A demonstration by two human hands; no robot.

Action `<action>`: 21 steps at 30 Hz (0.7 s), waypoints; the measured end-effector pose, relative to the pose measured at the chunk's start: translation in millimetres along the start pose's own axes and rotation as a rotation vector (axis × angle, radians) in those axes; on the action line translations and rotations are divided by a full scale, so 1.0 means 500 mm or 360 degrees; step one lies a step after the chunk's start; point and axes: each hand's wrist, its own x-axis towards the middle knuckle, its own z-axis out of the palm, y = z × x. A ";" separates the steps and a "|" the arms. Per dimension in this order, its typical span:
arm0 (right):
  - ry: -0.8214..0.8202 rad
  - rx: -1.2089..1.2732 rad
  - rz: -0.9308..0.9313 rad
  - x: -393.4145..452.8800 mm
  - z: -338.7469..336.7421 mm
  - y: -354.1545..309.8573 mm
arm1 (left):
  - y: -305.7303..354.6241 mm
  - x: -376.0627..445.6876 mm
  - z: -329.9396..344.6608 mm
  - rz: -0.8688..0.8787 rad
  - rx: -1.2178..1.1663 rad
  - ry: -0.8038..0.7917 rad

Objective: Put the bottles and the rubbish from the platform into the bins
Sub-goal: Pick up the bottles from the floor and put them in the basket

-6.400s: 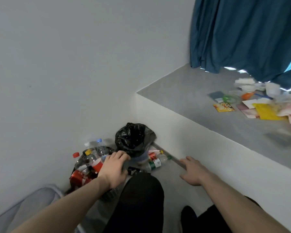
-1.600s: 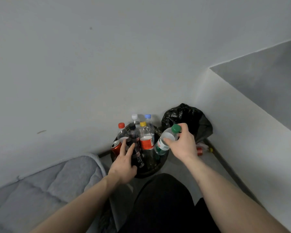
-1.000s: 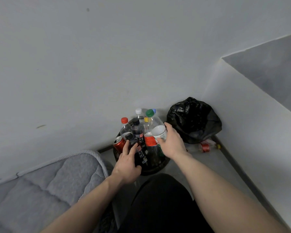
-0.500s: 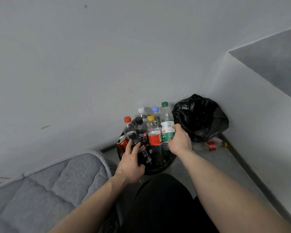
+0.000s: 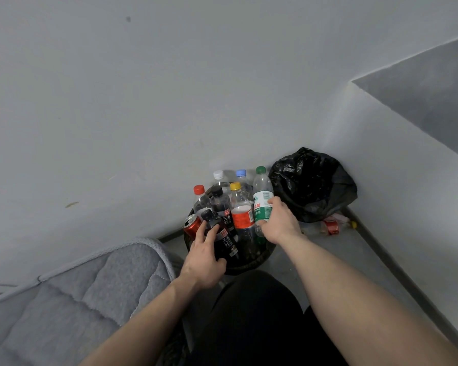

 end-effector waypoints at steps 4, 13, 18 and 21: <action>-0.0009 0.0034 0.0033 -0.001 -0.005 0.009 | -0.001 -0.002 0.000 0.0005 -0.0022 0.0009; -0.0174 -0.0026 0.0068 -0.026 -0.025 0.013 | -0.003 -0.001 -0.002 0.0022 -0.0013 0.0000; -0.0223 -0.0055 0.0027 -0.088 -0.085 0.021 | 0.008 -0.017 -0.013 0.0065 -0.0112 0.0002; -0.0195 -0.0073 0.0051 -0.140 -0.131 0.043 | 0.026 -0.034 -0.037 0.0130 -0.0186 0.0053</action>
